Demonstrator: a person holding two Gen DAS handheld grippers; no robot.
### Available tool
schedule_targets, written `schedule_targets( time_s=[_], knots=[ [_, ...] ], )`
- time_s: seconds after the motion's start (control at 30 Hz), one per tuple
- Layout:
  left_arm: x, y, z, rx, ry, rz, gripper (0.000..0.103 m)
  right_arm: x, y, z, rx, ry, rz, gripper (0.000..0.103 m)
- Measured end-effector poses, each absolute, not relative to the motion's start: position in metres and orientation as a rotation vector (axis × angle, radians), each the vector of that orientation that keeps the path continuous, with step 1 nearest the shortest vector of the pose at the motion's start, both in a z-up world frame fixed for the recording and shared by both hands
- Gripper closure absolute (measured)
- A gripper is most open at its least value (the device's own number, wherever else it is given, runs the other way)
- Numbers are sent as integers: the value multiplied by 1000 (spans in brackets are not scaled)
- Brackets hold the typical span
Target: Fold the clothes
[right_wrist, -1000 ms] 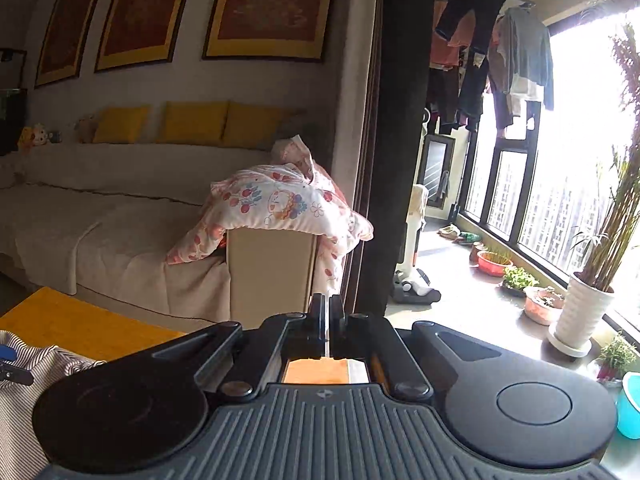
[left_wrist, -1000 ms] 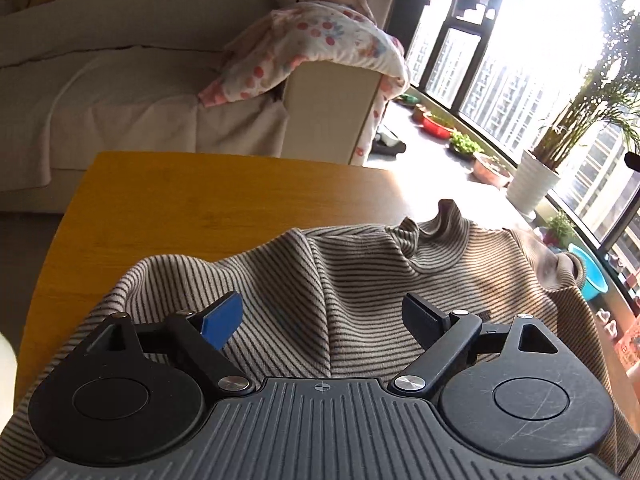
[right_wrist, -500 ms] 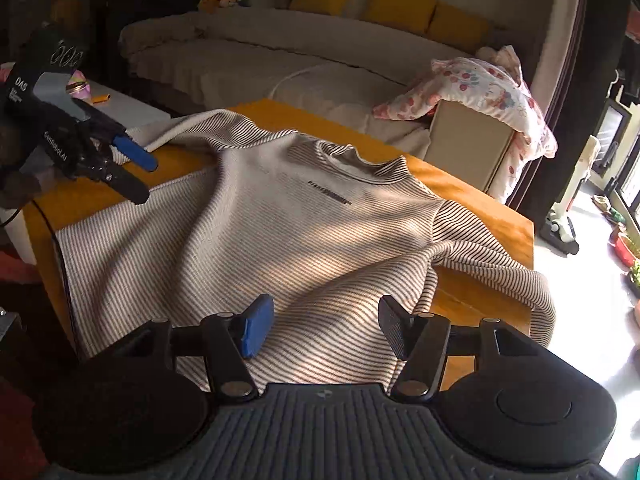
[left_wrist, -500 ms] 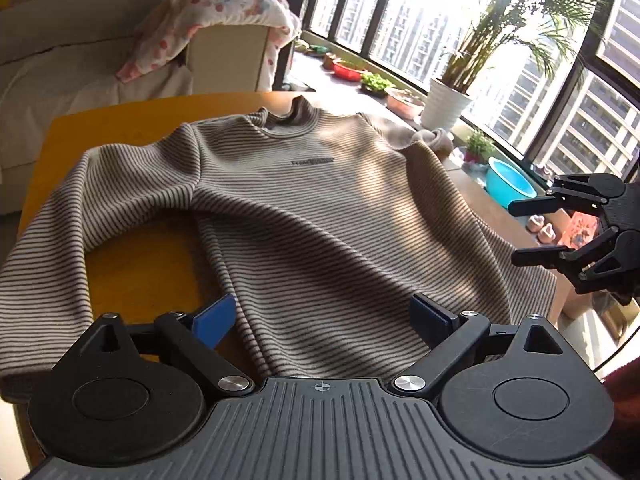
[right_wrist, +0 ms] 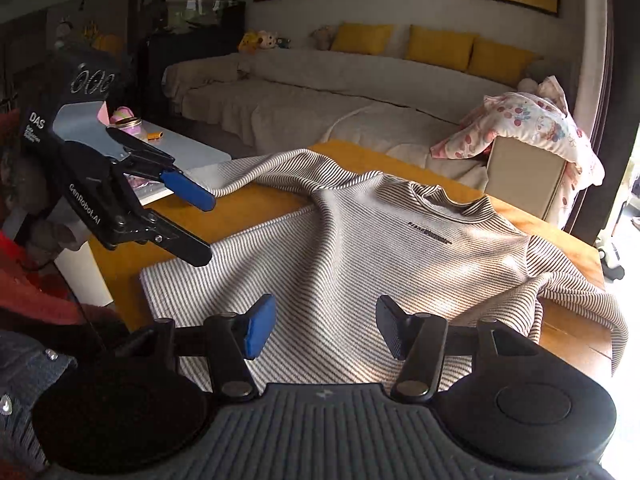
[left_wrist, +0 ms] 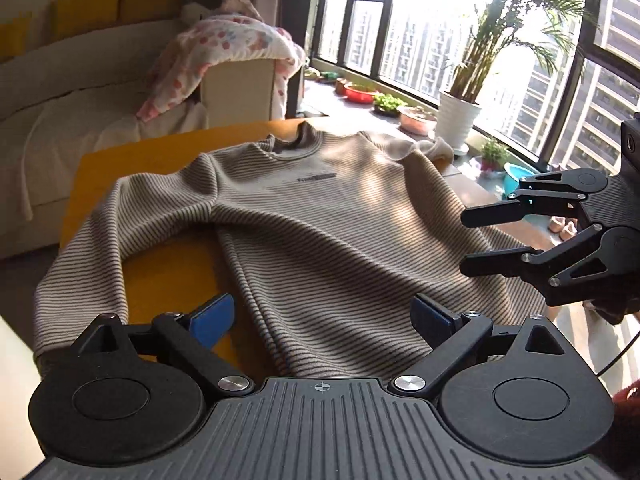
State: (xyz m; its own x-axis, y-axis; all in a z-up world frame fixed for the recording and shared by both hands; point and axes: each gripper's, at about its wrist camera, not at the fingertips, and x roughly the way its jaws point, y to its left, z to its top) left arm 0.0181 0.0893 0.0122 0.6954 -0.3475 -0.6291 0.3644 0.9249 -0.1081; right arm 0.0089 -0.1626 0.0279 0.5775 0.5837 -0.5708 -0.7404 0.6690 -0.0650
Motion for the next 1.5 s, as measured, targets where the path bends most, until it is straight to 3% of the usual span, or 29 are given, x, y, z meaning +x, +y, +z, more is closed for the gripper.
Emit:
schedule_targets(
  time_s=[0.03,0.07,0.17,0.33,0.43,0.57,0.6,0.63,0.83,1.03,1.17,1.23,1.3,1.5],
  knots=[
    [22,93,15,35,679,-372,5,21,-154,28,-322,545,771,60],
    [29,94,15,50,674,-353,5,35,-145,28,-347,534,757,60],
    [46,94,15,43,669,-364,5,76,-119,30,-419,501,717,60],
    [62,85,2,-111,690,-569,5,184,-101,39,-231,620,686,59],
    [70,81,-12,-184,738,-638,5,241,-90,27,-92,712,687,57],
    [80,81,-31,-243,808,-656,5,281,-61,-4,-111,766,679,58],
    [82,83,-35,-251,827,-646,5,285,-53,-8,-137,759,682,63],
    [84,86,-39,-260,840,-639,5,285,-45,-8,-167,739,676,84],
    [85,96,-39,-266,822,-623,5,314,-21,4,-260,618,549,98],
    [83,96,-38,-248,816,-610,5,348,-28,-16,-264,662,430,99],
    [79,91,-37,-221,807,-599,4,317,-62,4,-179,641,486,98],
    [77,88,-37,-218,801,-593,3,291,-93,22,-107,624,513,88],
    [76,87,-37,-214,794,-593,1,264,-135,39,-28,610,495,69],
    [81,87,-36,-237,804,-579,0,226,-284,52,260,685,248,67]
  ],
)
